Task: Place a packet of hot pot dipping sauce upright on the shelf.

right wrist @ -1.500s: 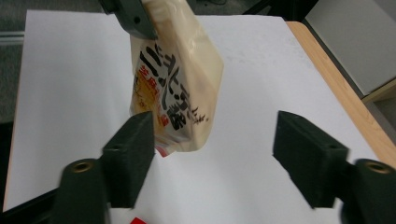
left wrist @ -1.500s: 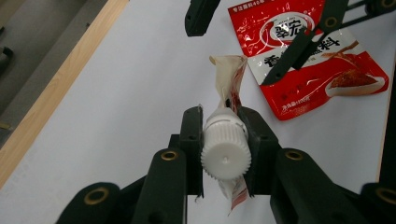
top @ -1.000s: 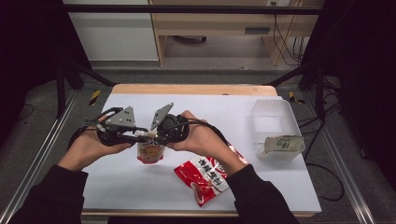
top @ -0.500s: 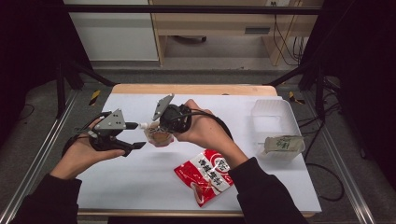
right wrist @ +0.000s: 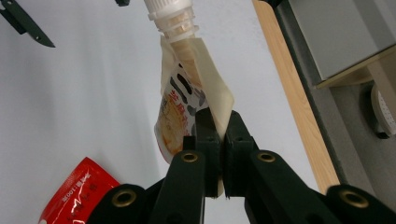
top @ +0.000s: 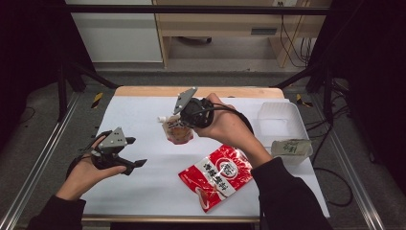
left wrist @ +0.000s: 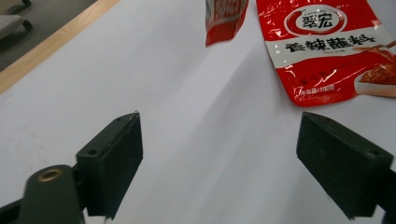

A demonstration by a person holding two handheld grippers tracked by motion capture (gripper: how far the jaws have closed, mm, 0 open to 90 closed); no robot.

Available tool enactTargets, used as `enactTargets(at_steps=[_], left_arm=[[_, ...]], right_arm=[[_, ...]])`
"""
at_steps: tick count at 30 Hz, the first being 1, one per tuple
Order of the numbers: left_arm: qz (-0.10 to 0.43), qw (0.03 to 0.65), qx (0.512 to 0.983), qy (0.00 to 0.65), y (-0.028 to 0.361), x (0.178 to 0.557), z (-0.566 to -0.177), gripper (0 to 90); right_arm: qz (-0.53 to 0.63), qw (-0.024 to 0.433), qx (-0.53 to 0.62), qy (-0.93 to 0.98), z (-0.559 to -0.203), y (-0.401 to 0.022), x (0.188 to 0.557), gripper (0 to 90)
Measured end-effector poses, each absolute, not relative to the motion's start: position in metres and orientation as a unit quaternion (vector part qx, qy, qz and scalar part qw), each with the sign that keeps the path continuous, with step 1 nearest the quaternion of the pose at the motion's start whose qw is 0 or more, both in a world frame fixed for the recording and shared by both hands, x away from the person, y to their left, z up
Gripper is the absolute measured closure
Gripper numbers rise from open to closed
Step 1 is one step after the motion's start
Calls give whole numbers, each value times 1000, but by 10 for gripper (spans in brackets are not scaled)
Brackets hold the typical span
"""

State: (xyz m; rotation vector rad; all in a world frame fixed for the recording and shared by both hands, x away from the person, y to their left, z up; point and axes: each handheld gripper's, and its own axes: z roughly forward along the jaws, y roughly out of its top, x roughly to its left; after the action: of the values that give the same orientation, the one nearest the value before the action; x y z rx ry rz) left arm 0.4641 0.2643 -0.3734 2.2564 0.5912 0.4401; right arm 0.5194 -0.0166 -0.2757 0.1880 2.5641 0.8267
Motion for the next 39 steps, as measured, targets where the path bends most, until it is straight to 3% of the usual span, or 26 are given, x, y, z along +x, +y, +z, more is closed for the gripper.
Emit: enactTargets(at_steps=[10,22,39], left_arm=[[178,375,873,258,271,450,-410,112],[223,412,826,314,288,439,-431,90],[206,383,840,324,292,441,-448,86]], right_arm=[[308,236,80,918,-259,-52,518,877],[294,262,95,914,-237,-100,521,877],[306,294,143,894,-237,-192,525,877]])
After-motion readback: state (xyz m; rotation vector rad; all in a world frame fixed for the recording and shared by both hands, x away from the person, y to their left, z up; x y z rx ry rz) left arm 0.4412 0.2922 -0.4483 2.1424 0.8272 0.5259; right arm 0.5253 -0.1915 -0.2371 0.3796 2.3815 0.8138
